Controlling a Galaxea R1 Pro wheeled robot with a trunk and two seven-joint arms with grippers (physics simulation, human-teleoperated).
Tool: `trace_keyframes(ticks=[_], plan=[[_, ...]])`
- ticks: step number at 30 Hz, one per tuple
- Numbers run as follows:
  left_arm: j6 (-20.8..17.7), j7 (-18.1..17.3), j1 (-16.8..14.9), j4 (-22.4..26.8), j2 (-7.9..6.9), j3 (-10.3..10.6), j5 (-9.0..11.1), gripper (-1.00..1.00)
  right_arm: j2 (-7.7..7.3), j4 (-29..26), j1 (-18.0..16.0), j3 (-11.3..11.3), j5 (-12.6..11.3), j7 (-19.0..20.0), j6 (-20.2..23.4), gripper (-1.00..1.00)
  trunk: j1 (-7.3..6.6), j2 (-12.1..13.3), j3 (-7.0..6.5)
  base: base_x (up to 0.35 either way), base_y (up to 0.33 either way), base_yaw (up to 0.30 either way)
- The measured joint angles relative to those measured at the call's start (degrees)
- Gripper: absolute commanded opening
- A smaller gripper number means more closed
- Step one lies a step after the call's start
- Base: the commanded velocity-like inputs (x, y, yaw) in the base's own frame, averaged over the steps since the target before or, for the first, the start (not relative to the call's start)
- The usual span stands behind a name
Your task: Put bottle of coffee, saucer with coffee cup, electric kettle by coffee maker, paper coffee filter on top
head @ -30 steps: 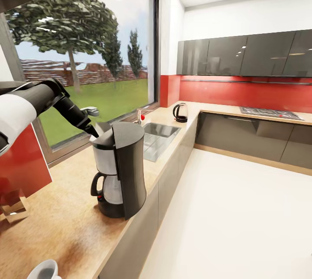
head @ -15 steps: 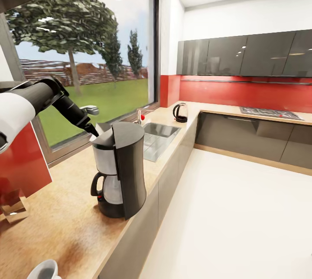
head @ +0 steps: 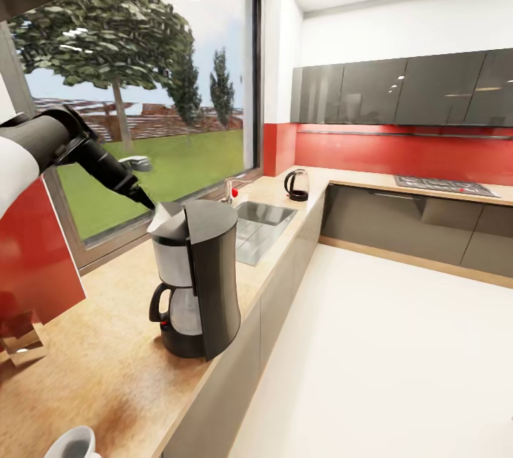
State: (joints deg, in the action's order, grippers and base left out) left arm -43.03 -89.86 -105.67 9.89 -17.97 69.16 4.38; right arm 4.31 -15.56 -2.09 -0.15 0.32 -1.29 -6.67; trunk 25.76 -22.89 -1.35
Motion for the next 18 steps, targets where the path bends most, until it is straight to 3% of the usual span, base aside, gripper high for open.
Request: trace_keyframes(ticks=[6,8,9,11,13,18], plan=[[0.1,0.0,-2.1,0.0,-0.88,-0.6,0.1,1.0,-0.01,0.0,0.0,0.0,0.0,0.0,0.0,1.0,0.0,0.0,0.0,0.0,0.0,0.0],[0.1,2.8,-2.3,0.2,-0.87,-2.6,0.4,1.0,-0.01,0.0,0.0,0.0,0.1,0.0,0.0,1.0,0.0,0.0,0.0,0.0,0.0,0.0],[0.3,7.5,-2.4,0.5,-0.63,-7.6,1.1,1.0,-0.02,-0.1,0.0,0.0,0.1,0.0,0.0,1.0,0.0,0.0,0.0,0.0,0.0,0.0],[0.5,12.7,-2.1,0.9,-0.38,-13.3,1.4,1.0,-0.01,-0.1,0.0,0.0,0.1,-0.1,0.0,1.0,0.0,0.0,0.0,0.0,0.0,0.0],[0.5,14.6,-1.9,1.0,-0.31,-15.2,1.6,1.0,-0.02,-0.1,0.0,-0.1,0.1,-0.1,0.0,1.0,0.0,0.0,0.0,0.0,0.0,0.0],[0.6,16.6,-1.6,1.1,-0.31,-17.1,1.8,1.0,-0.11,-0.2,0.0,-0.4,-0.1,-0.1,0.1,1.0,0.0,0.0,0.0,0.0,-0.001,0.0]])
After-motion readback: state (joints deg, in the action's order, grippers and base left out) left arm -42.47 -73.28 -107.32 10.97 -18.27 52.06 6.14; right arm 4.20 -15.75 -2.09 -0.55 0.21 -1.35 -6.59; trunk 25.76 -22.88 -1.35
